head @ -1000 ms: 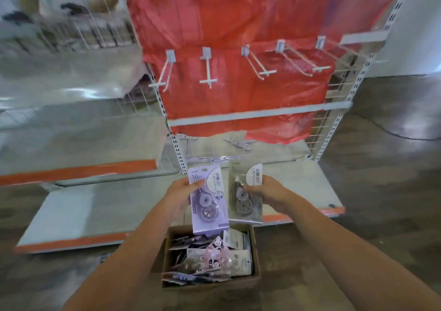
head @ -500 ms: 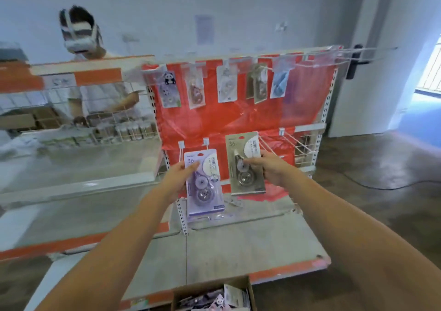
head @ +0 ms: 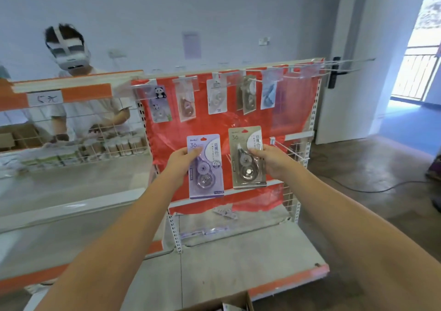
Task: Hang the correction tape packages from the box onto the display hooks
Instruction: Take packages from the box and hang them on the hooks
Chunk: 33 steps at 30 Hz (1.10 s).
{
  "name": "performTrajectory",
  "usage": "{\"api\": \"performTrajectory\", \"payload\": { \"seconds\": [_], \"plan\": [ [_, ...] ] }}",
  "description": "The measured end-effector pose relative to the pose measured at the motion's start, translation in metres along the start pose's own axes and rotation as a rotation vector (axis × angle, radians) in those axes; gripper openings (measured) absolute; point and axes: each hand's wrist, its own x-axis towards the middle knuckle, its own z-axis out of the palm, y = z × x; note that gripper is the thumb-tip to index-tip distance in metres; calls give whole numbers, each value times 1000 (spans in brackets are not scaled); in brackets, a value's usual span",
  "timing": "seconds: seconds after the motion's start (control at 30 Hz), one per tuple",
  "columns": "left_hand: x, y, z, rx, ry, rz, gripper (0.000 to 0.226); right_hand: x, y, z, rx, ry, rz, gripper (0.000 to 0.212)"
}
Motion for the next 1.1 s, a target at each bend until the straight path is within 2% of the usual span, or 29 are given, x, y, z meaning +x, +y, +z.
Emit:
{"api": "performTrajectory", "payload": {
  "seconds": [0.2, 0.3, 0.5, 0.67, 0.9, 1.0, 1.1],
  "plan": [
    [35, 6, 37, 43, 13, 31, 16, 31, -5, -42, 23, 49, 1, 18],
    [49, 7, 64, 48, 8, 42, 20, 46, -8, -66, 46, 52, -12, 14],
    [84, 18, 130, 45, 34, 81, 18, 82, -29, -120, -13, 58, -29, 18],
    [113, 26, 166, -9, 132, 72, 13, 115, -57, -146, 8, 14, -89, 16],
    [132, 19, 170, -27, 236, 40, 13, 155, -85, -143, -35, 19, -193, 24],
    [135, 18, 162, -34, 259, 17, 14, 168, -92, -137, -8, 40, -193, 20],
    [137, 19, 155, -27, 274, 19, 16, 181, -94, -132, -10, 74, -194, 39]
  ]
}}
